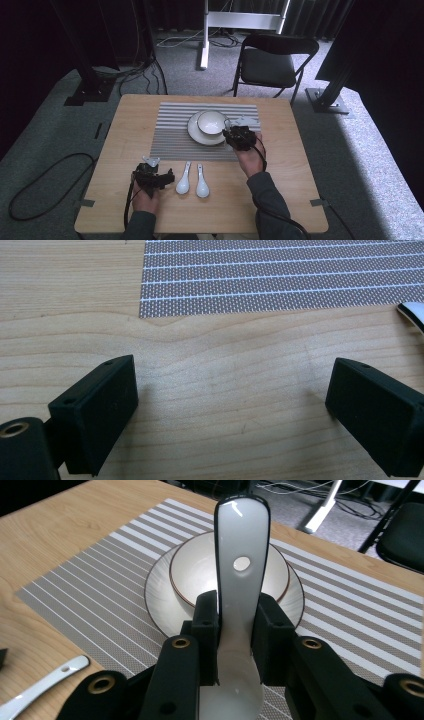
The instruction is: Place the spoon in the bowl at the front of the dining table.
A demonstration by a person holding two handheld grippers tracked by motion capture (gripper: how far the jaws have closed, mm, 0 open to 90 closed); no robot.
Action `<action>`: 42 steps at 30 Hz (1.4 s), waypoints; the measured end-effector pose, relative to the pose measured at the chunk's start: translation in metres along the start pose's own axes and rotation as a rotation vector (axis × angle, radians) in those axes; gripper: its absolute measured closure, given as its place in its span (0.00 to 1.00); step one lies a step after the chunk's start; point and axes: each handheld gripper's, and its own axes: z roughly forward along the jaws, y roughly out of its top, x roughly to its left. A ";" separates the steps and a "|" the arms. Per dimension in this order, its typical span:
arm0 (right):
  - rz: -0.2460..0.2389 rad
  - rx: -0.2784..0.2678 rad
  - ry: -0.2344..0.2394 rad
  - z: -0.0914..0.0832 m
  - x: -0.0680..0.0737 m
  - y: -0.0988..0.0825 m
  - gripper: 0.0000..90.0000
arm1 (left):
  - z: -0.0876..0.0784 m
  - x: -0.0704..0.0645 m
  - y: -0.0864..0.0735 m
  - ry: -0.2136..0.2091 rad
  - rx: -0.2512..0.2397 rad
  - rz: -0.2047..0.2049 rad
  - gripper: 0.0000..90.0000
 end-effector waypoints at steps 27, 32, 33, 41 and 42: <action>-0.013 -0.009 -0.007 0.006 -0.011 0.022 0.83 | 0.000 -0.002 0.000 0.000 0.002 0.003 0.08; -0.017 -0.006 0.004 0.009 -0.011 0.026 0.83 | 0.000 -0.002 0.000 0.000 0.001 0.001 0.08; -0.012 -0.006 0.008 0.010 -0.012 0.027 0.83 | 0.000 -0.002 0.000 0.000 0.002 0.002 0.08; 0.000 -0.004 0.010 0.015 -0.016 0.031 0.83 | 0.000 -0.003 0.001 0.001 0.003 0.003 0.08; 0.011 -0.007 0.018 0.016 -0.018 0.032 0.83 | 0.000 -0.003 0.001 0.000 0.002 0.001 0.08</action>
